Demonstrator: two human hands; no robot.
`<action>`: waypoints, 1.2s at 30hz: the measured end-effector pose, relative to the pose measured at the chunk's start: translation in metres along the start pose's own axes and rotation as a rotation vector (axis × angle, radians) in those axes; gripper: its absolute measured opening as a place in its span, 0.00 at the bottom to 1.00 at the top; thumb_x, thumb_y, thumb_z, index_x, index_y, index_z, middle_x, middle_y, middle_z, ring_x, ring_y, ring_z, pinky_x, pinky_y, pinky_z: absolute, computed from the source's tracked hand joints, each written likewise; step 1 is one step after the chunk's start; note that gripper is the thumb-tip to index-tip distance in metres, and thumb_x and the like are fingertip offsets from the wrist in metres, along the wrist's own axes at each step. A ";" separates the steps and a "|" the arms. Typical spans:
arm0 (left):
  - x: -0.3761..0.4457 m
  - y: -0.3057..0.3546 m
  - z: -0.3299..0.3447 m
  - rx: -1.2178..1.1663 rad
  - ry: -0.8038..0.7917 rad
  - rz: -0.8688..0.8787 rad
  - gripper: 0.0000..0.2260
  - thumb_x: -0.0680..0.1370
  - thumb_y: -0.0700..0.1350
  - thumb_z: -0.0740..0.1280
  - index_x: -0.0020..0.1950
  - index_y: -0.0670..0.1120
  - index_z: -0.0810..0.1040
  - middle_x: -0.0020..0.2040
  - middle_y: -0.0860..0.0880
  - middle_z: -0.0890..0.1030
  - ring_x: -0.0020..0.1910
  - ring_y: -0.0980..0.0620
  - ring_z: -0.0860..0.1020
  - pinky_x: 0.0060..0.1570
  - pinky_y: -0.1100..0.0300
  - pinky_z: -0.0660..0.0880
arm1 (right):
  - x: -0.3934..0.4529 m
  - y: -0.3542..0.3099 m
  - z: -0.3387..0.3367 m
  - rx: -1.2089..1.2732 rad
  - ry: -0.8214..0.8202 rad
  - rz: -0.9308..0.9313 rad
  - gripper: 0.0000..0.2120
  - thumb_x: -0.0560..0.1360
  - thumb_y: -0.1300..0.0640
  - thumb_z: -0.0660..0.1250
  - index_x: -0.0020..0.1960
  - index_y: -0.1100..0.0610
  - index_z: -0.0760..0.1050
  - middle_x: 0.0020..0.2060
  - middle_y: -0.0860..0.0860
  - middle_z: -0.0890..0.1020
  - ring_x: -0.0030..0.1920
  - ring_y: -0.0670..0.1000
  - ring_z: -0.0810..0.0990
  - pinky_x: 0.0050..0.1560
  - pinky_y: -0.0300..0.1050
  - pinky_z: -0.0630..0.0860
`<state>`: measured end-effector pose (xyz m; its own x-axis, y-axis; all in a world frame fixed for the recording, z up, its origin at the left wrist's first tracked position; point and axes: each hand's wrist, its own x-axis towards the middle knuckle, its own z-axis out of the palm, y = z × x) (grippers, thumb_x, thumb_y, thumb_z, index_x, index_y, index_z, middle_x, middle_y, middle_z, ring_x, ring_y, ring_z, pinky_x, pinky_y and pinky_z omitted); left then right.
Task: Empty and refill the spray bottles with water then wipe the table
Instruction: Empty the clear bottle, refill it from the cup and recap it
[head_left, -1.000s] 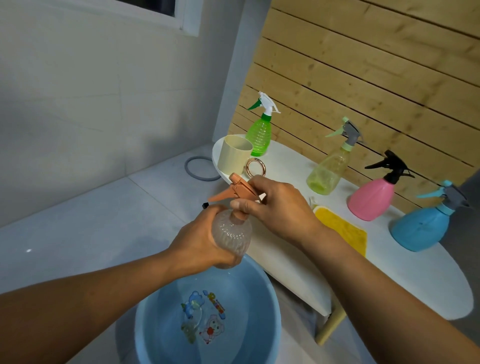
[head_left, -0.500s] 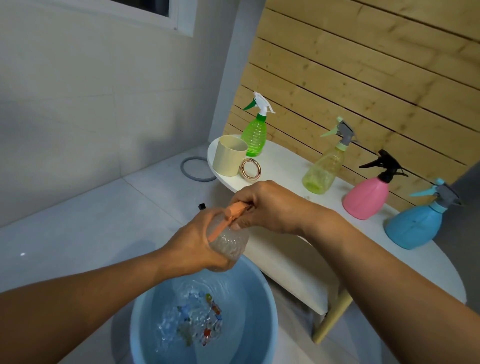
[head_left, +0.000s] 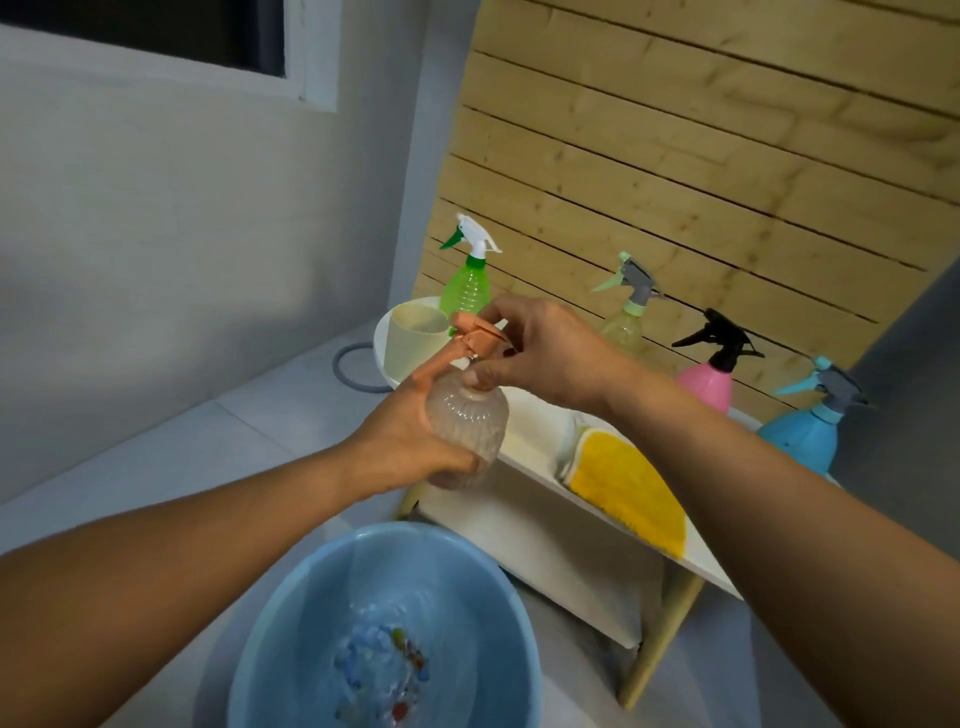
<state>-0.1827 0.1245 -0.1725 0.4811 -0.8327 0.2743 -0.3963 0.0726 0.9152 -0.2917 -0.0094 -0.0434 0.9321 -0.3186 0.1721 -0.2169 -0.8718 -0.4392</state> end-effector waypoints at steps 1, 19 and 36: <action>0.010 0.002 0.005 -0.003 -0.003 -0.003 0.48 0.61 0.40 0.83 0.71 0.74 0.68 0.58 0.68 0.80 0.58 0.67 0.78 0.43 0.75 0.76 | 0.001 0.006 -0.005 0.018 0.026 0.020 0.18 0.66 0.50 0.82 0.51 0.46 0.78 0.38 0.46 0.83 0.39 0.48 0.80 0.39 0.46 0.74; 0.086 -0.005 0.071 -0.033 -0.099 -0.161 0.40 0.64 0.36 0.84 0.72 0.53 0.72 0.63 0.53 0.82 0.63 0.56 0.81 0.65 0.53 0.79 | 0.000 0.111 0.018 0.319 0.421 0.233 0.30 0.65 0.48 0.81 0.64 0.45 0.73 0.36 0.43 0.80 0.40 0.42 0.82 0.46 0.48 0.80; 0.106 0.063 0.042 -0.193 0.117 -0.036 0.15 0.79 0.40 0.76 0.64 0.49 0.83 0.54 0.51 0.87 0.53 0.58 0.86 0.46 0.72 0.77 | -0.007 0.114 0.039 0.574 0.529 0.298 0.37 0.66 0.45 0.81 0.70 0.45 0.69 0.43 0.45 0.83 0.46 0.41 0.84 0.49 0.42 0.81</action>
<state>-0.1897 0.0173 -0.0977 0.5842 -0.7681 0.2621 -0.2255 0.1566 0.9616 -0.3113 -0.0920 -0.1292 0.5685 -0.7637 0.3059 -0.1178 -0.4436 -0.8885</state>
